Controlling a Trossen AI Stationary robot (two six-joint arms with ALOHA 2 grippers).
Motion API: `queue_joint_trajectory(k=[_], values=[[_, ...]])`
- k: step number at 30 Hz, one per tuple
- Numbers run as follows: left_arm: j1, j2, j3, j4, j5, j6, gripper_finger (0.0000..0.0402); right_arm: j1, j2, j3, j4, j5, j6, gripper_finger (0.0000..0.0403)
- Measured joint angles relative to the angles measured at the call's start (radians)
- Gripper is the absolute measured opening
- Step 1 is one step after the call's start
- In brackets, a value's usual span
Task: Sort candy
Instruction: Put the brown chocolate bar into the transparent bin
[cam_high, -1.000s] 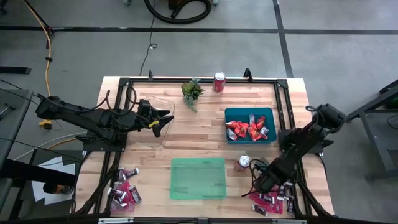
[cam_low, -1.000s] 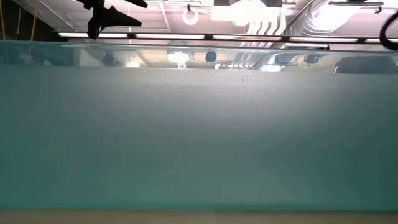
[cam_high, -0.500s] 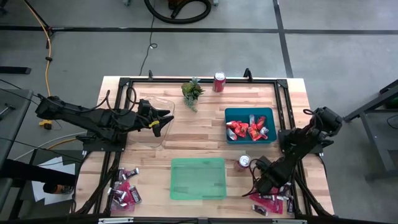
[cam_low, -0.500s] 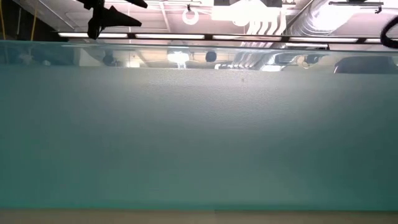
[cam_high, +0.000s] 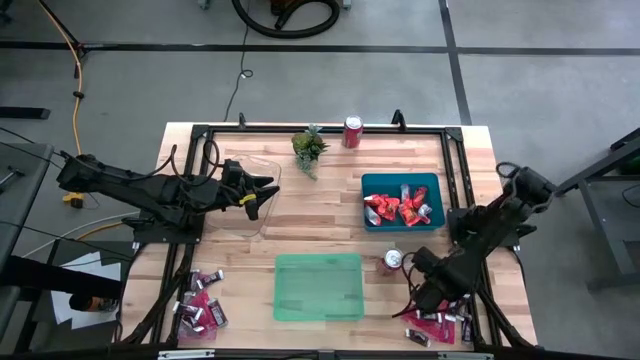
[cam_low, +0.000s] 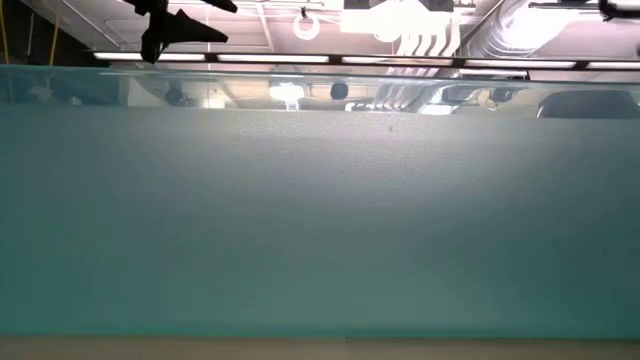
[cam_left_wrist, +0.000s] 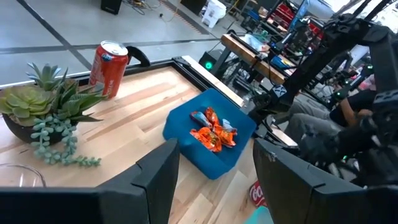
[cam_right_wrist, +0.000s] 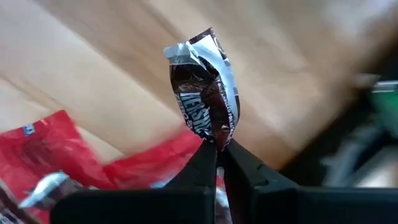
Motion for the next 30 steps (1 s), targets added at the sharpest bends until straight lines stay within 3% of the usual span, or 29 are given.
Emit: queue_joint_trajectory(k=[4, 7, 11, 14, 19, 23, 26, 30], values=[[0.0, 0.0, 0.0, 0.041, 0.006, 0.004, 0.0193, -0.001, -0.087, 0.091, -0.186, 0.086, 0.02, 0.0003], [0.0, 0.0, 0.0, 0.084, 0.006, 0.05, 0.0193, -0.009, -0.164, 0.159, -0.305, 0.232, 0.058, 0.0002], [0.0, 0.01, 0.0, 0.174, 0.006, 0.136, 0.0193, -0.047, -0.269, 0.201, -0.292, 0.5, 0.042, 0.0001], [0.0, 0.044, 0.0, 0.253, 0.023, 0.233, 0.0193, -0.111, -0.318, 0.198, -0.17, 0.629, -0.108, 0.0001], [-0.012, 0.17, 0.0, 0.433, 0.103, 0.405, 0.0193, -0.262, -0.309, 0.181, 0.179, 0.643, -0.602, 0.0001], [-0.037, 0.294, 0.009, 0.559, 0.146, 0.557, 0.0193, -0.368, -0.255, 0.181, 0.501, 0.576, -0.991, 0.0001], [-0.059, 0.369, 0.056, 0.561, 0.148, 0.64, 0.0193, -0.425, -0.216, 0.181, 0.665, 0.52, -1.175, 0.0001], [-0.088, 0.437, 0.13, 0.537, 0.149, 0.748, 0.0193, -0.481, -0.181, 0.181, 0.749, 0.503, -1.277, 0.0001]])
